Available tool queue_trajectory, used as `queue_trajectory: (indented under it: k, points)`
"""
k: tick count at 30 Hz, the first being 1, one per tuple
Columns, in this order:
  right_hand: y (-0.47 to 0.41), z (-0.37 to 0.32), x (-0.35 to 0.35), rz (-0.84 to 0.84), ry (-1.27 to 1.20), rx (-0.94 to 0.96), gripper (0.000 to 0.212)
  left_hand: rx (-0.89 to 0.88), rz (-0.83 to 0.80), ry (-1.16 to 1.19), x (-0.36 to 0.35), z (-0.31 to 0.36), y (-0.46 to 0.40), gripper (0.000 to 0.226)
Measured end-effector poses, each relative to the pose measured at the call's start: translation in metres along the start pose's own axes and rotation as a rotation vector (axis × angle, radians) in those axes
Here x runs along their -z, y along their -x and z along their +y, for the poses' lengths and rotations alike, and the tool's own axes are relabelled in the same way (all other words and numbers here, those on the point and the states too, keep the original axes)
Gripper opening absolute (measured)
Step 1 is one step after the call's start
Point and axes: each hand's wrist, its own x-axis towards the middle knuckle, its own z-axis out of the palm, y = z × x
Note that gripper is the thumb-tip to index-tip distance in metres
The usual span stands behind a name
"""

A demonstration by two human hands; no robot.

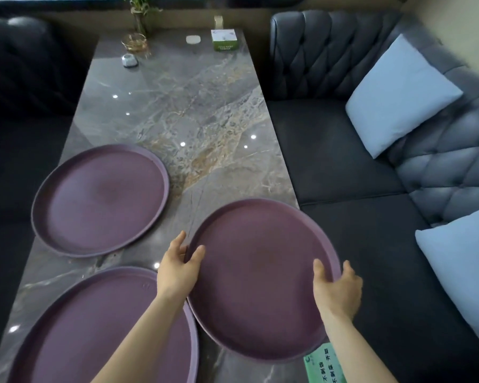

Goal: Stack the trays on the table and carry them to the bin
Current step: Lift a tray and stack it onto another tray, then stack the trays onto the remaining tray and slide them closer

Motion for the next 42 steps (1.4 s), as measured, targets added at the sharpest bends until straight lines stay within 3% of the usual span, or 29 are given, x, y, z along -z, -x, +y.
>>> queue_trajectory:
  k: [5, 11, 20, 30, 42]
  points:
    - [0.042, -0.010, -0.004, 0.055, -0.026, 0.021, 0.057, -0.039, 0.203, -0.137, 0.050, -0.008, 0.010, 0.042]
    - [0.131, -0.006, -0.037, 0.040, -0.031, 0.133, 0.032, -0.099, 0.312, -0.210, 0.145, -0.062, 0.016, 0.026]
    - [0.250, 0.010, -0.105, -0.128, 0.122, 0.194, 0.041, -0.007, 0.315, -0.325, 0.264, -0.165, 0.021, 0.028]
    - [0.280, 0.012, -0.126, -0.134, 0.229, 0.204, 0.056, -0.007, 0.243, -0.434, 0.276, -0.201, 0.022, 0.046]
    - [0.272, 0.017, -0.125, -0.113, 0.254, 0.201, 0.047, -0.011, 0.359, -0.492, 0.276, -0.204, 0.011, 0.027]
